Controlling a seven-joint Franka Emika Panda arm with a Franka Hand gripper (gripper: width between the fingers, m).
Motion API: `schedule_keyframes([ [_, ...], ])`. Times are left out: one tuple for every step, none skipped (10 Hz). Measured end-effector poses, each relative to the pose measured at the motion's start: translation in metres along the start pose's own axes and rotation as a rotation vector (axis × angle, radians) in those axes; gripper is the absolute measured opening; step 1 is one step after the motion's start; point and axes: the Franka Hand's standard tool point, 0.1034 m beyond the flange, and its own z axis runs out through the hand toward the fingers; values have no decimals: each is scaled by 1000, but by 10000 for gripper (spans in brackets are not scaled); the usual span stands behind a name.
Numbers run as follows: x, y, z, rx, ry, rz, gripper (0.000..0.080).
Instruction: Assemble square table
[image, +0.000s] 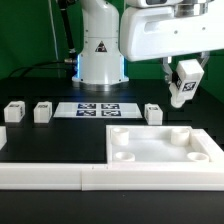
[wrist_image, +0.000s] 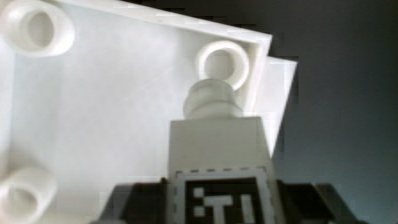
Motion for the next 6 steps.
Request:
schedule_keyframes([
  [12, 12, -1, -15, 61, -34, 288],
  [29, 25, -4, -33, 125, -59, 288],
  [32, 26, -4, -57, 228, -58, 288],
  [26, 28, -1, -72, 270, -68, 288],
  [29, 35, -3, -104, 367, -80, 288],
  [25, 35, 1, -103, 359, -80, 288],
])
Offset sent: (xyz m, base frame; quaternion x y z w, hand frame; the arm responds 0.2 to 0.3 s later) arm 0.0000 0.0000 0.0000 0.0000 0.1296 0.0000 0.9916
